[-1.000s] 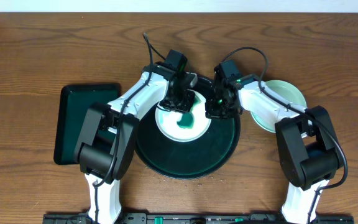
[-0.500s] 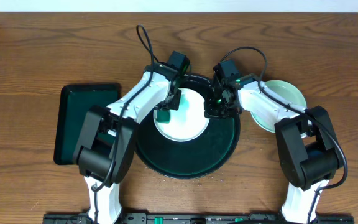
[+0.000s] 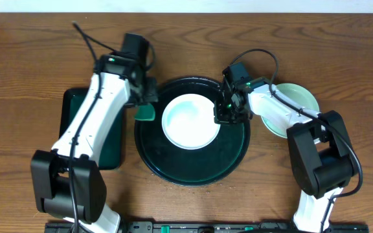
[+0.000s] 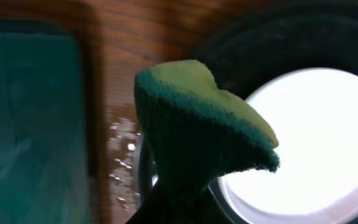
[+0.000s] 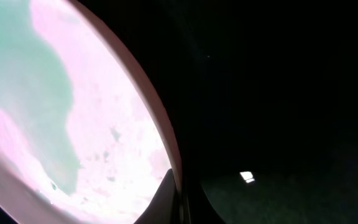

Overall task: Clean dirty plates on tray and stack at the side
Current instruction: 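Lift the plate with the right gripper and stack it on the right pile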

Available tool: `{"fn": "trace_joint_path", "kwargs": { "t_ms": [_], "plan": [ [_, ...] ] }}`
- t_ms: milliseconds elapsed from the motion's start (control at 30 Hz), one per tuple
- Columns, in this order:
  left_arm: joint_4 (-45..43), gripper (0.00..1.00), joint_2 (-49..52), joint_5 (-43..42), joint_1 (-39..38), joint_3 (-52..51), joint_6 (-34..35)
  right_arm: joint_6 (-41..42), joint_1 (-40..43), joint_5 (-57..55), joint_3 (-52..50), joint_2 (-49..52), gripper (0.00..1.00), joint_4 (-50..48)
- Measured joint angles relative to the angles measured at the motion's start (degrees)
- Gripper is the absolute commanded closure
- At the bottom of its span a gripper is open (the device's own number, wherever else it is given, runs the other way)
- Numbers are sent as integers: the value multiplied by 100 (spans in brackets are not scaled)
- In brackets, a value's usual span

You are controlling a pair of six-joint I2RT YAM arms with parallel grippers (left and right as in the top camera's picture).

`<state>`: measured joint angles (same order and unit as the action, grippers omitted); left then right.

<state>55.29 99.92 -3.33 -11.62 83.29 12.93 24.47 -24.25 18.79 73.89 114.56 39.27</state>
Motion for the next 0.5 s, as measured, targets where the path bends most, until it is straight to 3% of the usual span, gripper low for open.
{"fn": "trace_joint_path", "kwargs": {
  "t_ms": [200,500],
  "plan": [
    [-33,93,70,-22,516,-2,26,-107,-319,-990,-2,-584,99,339],
    [-42,93,70,-37,789,-2,37,-175,-1598,-3569,0,-1941,99,514]
  ]
}}
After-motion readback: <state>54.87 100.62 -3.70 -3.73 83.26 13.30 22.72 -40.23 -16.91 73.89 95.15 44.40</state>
